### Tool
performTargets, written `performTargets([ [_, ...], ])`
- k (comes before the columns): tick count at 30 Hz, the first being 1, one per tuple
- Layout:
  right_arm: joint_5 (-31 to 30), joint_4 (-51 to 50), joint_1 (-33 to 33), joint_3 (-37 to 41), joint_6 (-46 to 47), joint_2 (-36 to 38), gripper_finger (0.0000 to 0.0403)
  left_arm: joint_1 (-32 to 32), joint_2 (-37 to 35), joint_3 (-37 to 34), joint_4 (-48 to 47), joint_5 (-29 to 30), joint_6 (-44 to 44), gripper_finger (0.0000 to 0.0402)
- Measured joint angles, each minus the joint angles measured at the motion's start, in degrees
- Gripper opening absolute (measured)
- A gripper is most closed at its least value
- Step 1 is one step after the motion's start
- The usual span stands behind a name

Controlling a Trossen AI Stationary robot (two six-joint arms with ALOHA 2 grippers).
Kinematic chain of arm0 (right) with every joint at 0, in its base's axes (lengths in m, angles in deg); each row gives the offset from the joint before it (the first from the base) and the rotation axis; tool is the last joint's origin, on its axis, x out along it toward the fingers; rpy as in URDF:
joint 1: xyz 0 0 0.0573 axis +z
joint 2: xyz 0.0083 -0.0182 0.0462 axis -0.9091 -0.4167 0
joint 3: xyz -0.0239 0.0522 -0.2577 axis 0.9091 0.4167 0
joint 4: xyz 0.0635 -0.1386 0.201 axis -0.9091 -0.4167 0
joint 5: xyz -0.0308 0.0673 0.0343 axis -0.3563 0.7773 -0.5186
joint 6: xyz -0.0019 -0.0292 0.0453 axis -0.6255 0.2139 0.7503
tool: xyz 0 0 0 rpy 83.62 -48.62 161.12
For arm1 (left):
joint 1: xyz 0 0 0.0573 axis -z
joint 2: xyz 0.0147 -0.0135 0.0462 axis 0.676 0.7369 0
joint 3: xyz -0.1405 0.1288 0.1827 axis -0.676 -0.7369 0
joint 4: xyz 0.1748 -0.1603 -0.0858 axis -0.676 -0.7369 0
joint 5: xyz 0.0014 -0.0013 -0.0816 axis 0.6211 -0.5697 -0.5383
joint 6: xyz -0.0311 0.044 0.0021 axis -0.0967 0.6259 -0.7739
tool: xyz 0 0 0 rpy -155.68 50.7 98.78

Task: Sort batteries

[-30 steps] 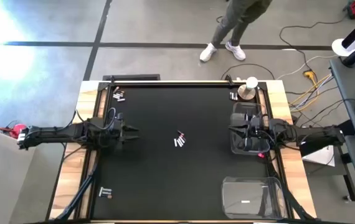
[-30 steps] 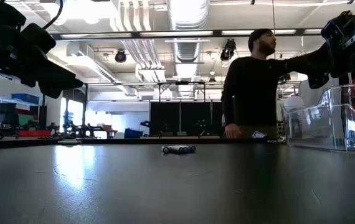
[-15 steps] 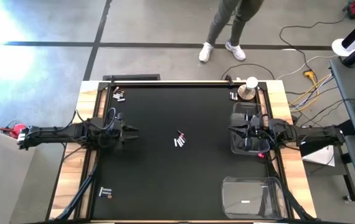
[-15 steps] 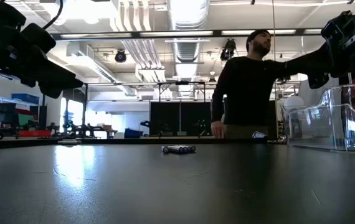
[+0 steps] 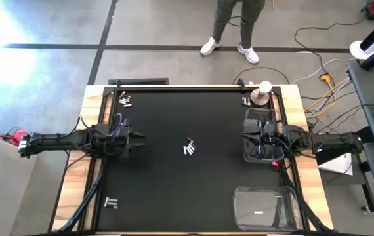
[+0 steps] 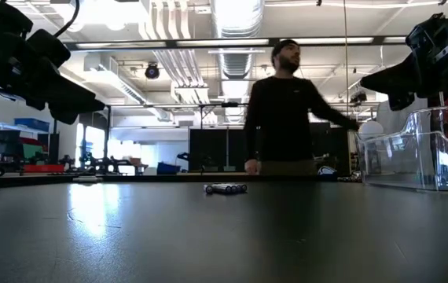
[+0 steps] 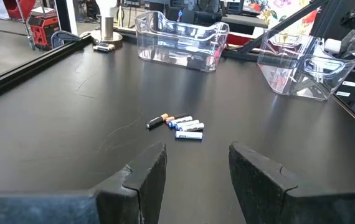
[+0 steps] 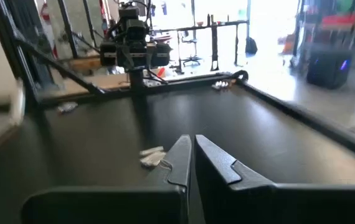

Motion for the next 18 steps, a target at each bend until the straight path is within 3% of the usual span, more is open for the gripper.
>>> performTargets([
  [4,-0.1,2.6,0.1,0.0,-19.6,0.1,0.0013,0.0,0.0,0.0,0.0,0.0,0.0,0.0155],
  [7,0.0,2.4,0.1,0.0,-19.9,0.0,0.0013,0.0,0.0,0.0,0.0,0.0,0.0,0.0155],
  [9,0.1,5.0,0.0,0.0,-10.3,0.0,0.0013,0.0,0.0,0.0,0.0,0.0,0.0,0.0155],
  [13,-0.9,16.7,-0.2,-0.5,19.6,-0.1,0.0013,0.0,0.0,0.0,0.0,0.0,0.0,0.0155],
  [15,-6.2,16.3,-0.4,-3.0,26.8,-0.4,0.0013,0.0,0.0,0.0,0.0,0.0,0.0,0.0155],
  [18,-16.0,14.5,-0.4,-8.0,27.3,-2.7,0.0013,0.0,0.0,0.0,0.0,0.0,0.0,0.0155],
])
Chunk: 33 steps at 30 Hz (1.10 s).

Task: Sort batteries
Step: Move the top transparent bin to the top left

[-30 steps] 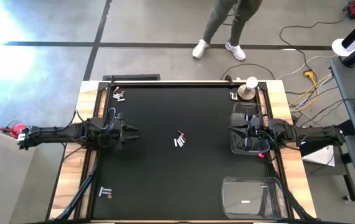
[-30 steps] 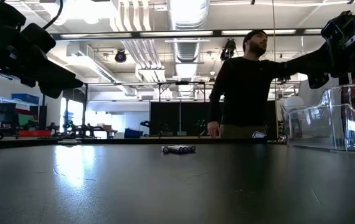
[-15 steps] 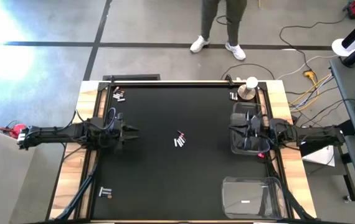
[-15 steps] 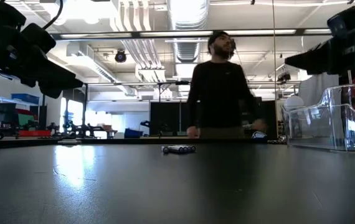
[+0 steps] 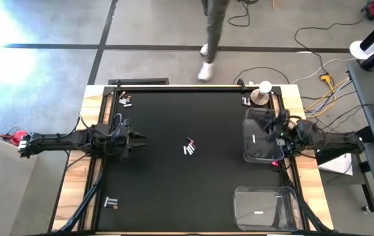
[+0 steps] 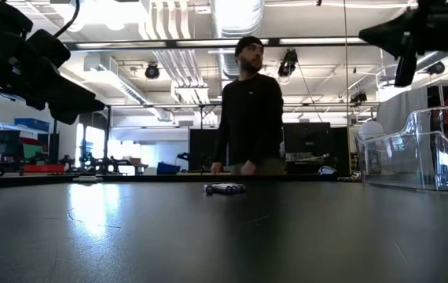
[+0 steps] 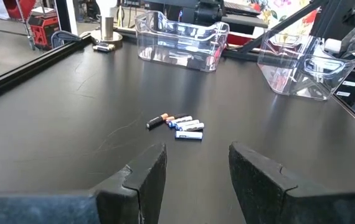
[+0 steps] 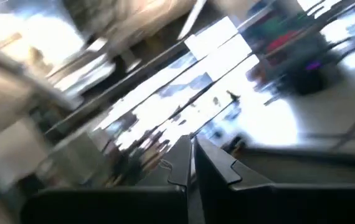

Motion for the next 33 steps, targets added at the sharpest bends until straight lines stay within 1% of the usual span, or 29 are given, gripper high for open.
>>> performTargets([
  [3,-0.5,-5.1,0.0,-7.1,-7.9,-3.7,0.0013,0.0,0.1,0.0,0.1,0.0,0.0,0.0155],
  [5,0.1,-12.0,0.2,-12.8,-11.5,-7.2,0.0013,0.0,0.2,0.0,-0.1,0.0,0.0,0.0155],
  [7,0.4,-20.3,0.2,-19.1,-12.7,-11.4,0.0013,0.0,0.3,0.0,0.0,0.0,0.0,0.0155],
  [11,3.3,-37.6,0.2,-30.5,-9.7,-21.0,0.0013,0.0,0.4,0.0,0.0,0.0,0.0,0.0155],
  [14,7.4,-49.4,0.2,-38.3,-8.4,-28.6,0.0013,0.0,0.4,0.0,0.0,0.0,0.0,0.0155],
  [16,11.4,-57.2,0.2,-44.0,-8.8,-33.9,0.0013,0.0,0.4,0.0,0.0,0.0,0.0,0.0155],
  [18,13.2,-66.3,0.2,-50.4,-8.6,-38.9,0.0013,0.0,0.4,0.0,0.0,0.0,0.0,0.0155],
  [20,13.8,-76.1,0.2,-57.2,-5.4,-44.1,0.0013,0.0,0.4,0.0,0.0,0.0,0.0,0.0155],
  [23,18.3,-87.1,0.3,-65.7,-1.1,-49.9,0.0014,0.0,0.4,0.0,0.0,0.0,0.0,0.0155],
  [25,21.1,-91.5,1.3,-69.0,2.7,-53.2,0.0025,0.0,0.4,0.0,0.0,0.0,0.0,0.0155],
  [27,21.4,-92.7,2.6,-70.7,6.4,-55.6,0.0045,0.0,0.4,0.0,0.0,0.0,0.0,0.0155],
  [30,21.4,-93.1,4.7,-70.6,9.7,-57.3,0.009,0.0,0.4,0.0,0.0,0.0,0.0,0.0155],
  [33,21.0,-94.4,6.4,-69.0,11.2,-58.2,0.0138,0.0,0.4,0.0,0.0,0.0,0.0,0.0155],
])
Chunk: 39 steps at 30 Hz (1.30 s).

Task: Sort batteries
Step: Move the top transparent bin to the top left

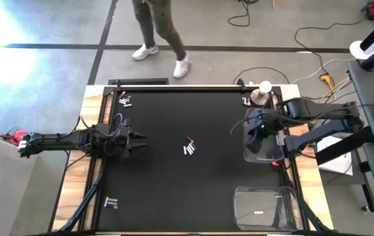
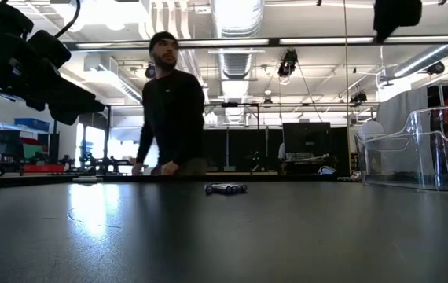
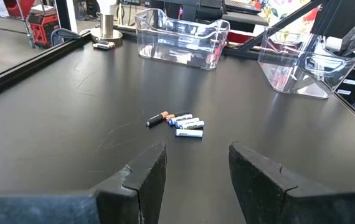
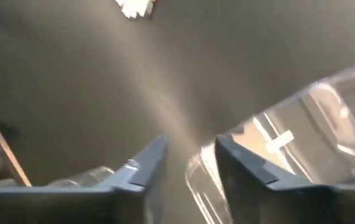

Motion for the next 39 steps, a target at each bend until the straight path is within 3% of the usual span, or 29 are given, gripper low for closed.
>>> performTargets([
  [6,-0.3,-0.4,5.6,5.6,4.7,1.3,0.0205,0.0,0.0,0.0,0.0,0.0,0.0,0.0155],
  [12,-7.4,0.0,15.2,12.2,4.5,3.2,0.0223,0.0,0.0,0.0,0.0,0.0,0.0,0.0155],
  [15,-7.9,0.9,17.5,16.4,4.5,3.6,0.0227,0.0,0.0,0.0,0.0,0.0,0.0,0.0155],
  [21,-7.7,10.4,18.7,23.9,4.7,3.8,0.0229,0.0,0.0,0.0,0.0,0.0,0.0,0.0155],
  [26,-7.5,11.7,18.4,27.9,6.4,4.0,0.0228,0.0,0.0,0.0,0.0,0.0,0.0,0.0155],
  [31,-4.3,14.4,18.4,29.6,5.1,3.2,0.0226,0.0,0.0,0.0,0.0,0.0,0.0,0.0155],
  [39,-6.2,16.5,18.4,30.1,1.9,-1.7,0.0212,0.0,0.0,0.0,0.0,0.0,0.0,0.0155],
])
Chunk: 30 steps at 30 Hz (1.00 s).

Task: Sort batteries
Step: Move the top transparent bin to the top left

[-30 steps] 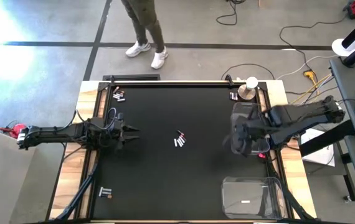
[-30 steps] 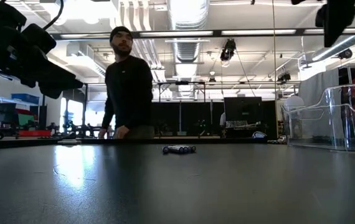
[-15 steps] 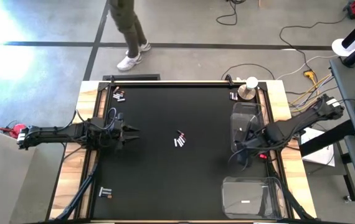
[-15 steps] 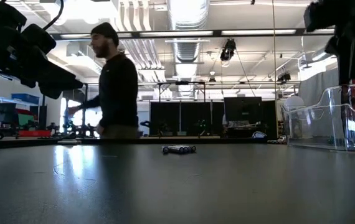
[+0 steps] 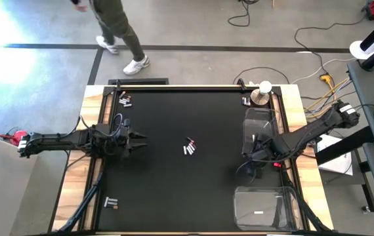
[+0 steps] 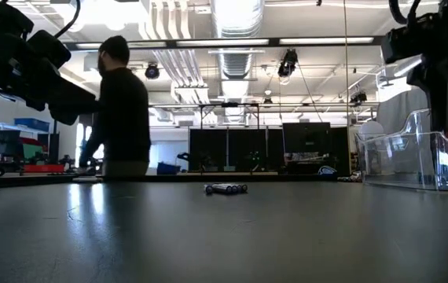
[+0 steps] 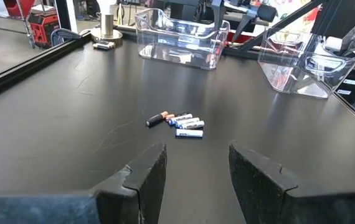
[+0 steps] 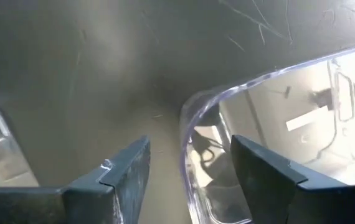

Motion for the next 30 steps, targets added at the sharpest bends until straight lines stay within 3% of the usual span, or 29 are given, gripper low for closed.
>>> performTargets([
  [10,0.4,0.5,0.0,0.0,-0.1,-5.2,0.0137,0.0,0.0,0.0,0.0,0.0,0.0,0.0155],
  [21,1.9,0.5,0.0,0.0,0.1,-5.5,0.004,0.0,0.0,0.0,0.0,0.0,0.0,0.0155],
  [30,6.4,0.5,0.0,-1.1,0.1,-5.6,0.0013,0.0,0.0,0.0,0.0,0.0,0.0,0.0155],
])
